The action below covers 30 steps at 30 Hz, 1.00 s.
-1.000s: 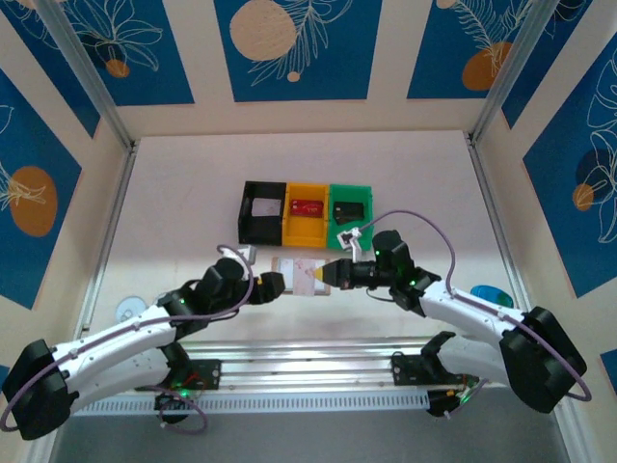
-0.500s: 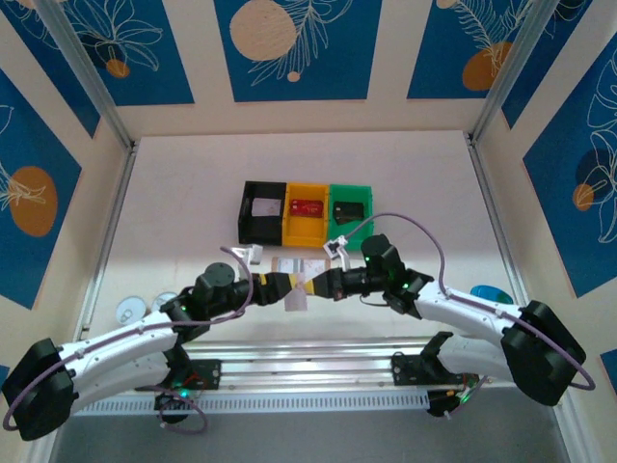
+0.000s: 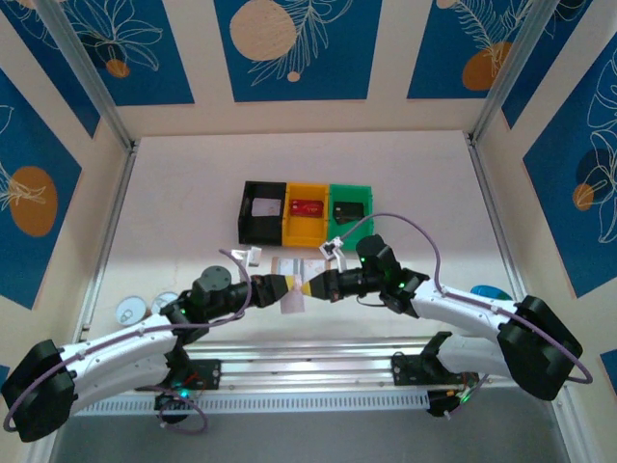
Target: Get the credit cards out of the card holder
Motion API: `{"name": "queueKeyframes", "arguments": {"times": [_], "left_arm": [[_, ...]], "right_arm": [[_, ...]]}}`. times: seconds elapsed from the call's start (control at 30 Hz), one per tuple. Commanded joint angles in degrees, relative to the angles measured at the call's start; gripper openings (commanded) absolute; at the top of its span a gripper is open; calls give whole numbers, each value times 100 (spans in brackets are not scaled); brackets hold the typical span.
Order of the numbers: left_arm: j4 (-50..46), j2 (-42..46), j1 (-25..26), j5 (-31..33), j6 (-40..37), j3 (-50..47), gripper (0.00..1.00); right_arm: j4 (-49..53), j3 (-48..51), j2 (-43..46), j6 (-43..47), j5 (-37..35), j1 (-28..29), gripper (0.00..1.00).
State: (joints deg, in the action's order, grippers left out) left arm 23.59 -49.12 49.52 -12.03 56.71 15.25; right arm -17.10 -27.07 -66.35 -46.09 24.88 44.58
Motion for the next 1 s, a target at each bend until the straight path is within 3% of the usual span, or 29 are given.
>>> {"name": "queueKeyframes", "arguments": {"times": [0.0,0.27,0.4,0.5,0.63,0.7,0.87,0.97], "left_arm": [[437,46,6,-193,71,-87,35],[447,113,10,-229,121,-145,17],[209,200,15,-169,81,-93,2],[-199,273,11,-149,-8,12,0],[-1407,364,5,-233,-355,396,0],[-2441,336,-12,-292,-721,797,0],[-4396,-44,-29,-816,-1529,1725,0],[-5092,-386,-30,-1445,-1923,2167,0]], "right_arm": [[49,-203,-19,107,-78,50,0],[145,-257,-27,100,-115,82,0],[269,-293,15,143,-122,86,0],[633,-419,113,295,-171,86,1],[1106,-482,398,550,-213,-13,33],[1258,-426,632,680,-152,-155,43],[1308,-303,966,937,568,-539,59],[1365,-390,856,1171,1014,-582,60]]}}
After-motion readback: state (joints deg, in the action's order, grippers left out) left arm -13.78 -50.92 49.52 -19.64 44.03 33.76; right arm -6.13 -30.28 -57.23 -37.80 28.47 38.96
